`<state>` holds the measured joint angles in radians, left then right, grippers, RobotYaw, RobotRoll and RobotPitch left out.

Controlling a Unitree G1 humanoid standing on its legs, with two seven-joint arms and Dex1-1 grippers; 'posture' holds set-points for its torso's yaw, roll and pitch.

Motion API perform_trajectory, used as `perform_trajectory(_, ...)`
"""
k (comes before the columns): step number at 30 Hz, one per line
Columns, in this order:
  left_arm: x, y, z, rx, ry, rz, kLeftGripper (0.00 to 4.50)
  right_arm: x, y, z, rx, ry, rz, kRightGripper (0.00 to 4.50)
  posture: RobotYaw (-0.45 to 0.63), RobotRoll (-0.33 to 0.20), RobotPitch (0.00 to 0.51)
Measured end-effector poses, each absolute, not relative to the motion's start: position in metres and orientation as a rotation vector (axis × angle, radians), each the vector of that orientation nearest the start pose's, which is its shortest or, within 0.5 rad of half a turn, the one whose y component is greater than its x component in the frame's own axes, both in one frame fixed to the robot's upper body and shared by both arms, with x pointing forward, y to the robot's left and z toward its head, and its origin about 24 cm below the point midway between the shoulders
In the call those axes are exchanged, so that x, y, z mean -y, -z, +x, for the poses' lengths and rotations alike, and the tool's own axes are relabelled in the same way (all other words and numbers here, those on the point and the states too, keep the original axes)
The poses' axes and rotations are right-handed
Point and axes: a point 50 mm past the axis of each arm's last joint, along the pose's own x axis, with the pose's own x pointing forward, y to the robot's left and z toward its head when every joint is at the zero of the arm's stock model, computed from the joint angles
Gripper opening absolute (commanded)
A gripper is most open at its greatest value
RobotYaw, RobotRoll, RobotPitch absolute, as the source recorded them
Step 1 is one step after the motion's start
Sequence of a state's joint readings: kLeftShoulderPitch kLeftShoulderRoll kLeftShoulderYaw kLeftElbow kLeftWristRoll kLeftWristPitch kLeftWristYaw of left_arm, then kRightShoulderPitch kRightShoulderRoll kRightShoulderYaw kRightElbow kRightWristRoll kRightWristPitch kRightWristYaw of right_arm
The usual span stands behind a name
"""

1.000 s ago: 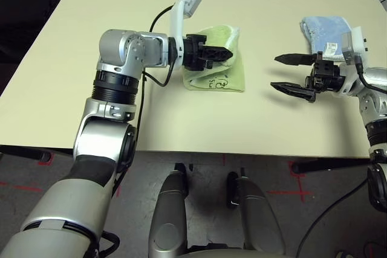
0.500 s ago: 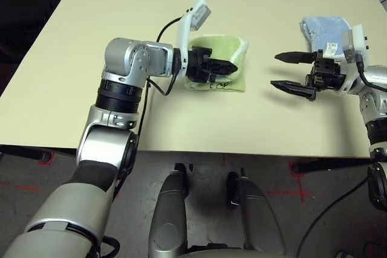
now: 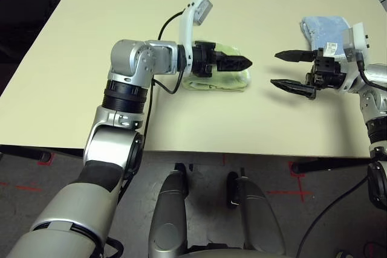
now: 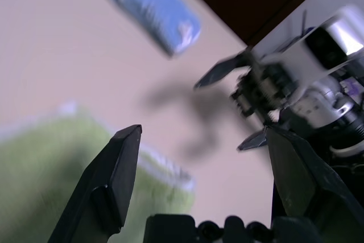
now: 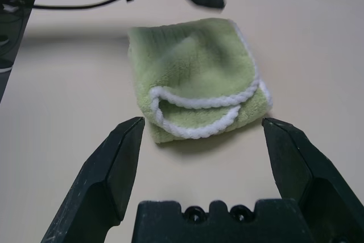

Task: Fold the towel and set it aside.

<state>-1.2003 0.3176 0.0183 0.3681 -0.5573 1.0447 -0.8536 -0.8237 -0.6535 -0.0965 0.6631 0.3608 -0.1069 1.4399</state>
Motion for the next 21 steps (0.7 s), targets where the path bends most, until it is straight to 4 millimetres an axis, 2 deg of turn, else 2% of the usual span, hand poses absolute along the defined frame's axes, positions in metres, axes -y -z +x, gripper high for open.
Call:
perform_trajectory(2,-0.099,-0.284,0.350,-0.122,1.269,-0.146,4.48,0.234,-0.210,0.342,0.219,-1.181,-0.359,4.50,0.05,0.000,0.234)
perform_trajectory(5,-0.127,-0.281,0.349,-0.034,1.313,-0.071,4.48,0.226,-0.212,0.346,0.245,-1.198,-0.326,4.50,0.06,0.000,0.235)
perform_trajectory(8,-0.147,-0.271,0.350,-0.006,1.329,0.033,4.50,0.219,-0.211,0.349,0.255,-1.212,-0.303,3.94,0.07,0.000,0.236)
perform_trajectory(11,-0.161,-0.263,0.352,0.001,1.334,0.152,4.50,0.219,-0.209,0.352,0.248,-1.216,-0.288,2.92,0.08,0.000,0.236)
perform_trajectory(12,-0.165,-0.261,0.353,0.008,1.338,0.187,4.50,0.219,-0.208,0.352,0.246,-1.218,-0.285,2.45,0.08,0.000,0.237)
perform_trajectory(18,-0.177,-0.249,0.358,0.030,1.371,0.271,4.50,0.215,-0.208,0.354,0.245,-1.245,-0.289,0.12,0.06,0.000,0.242)
perform_trajectory(21,-0.175,-0.244,0.362,0.043,1.384,0.283,4.50,0.213,-0.208,0.354,0.245,-1.251,-0.288,0.02,0.05,0.000,0.247)
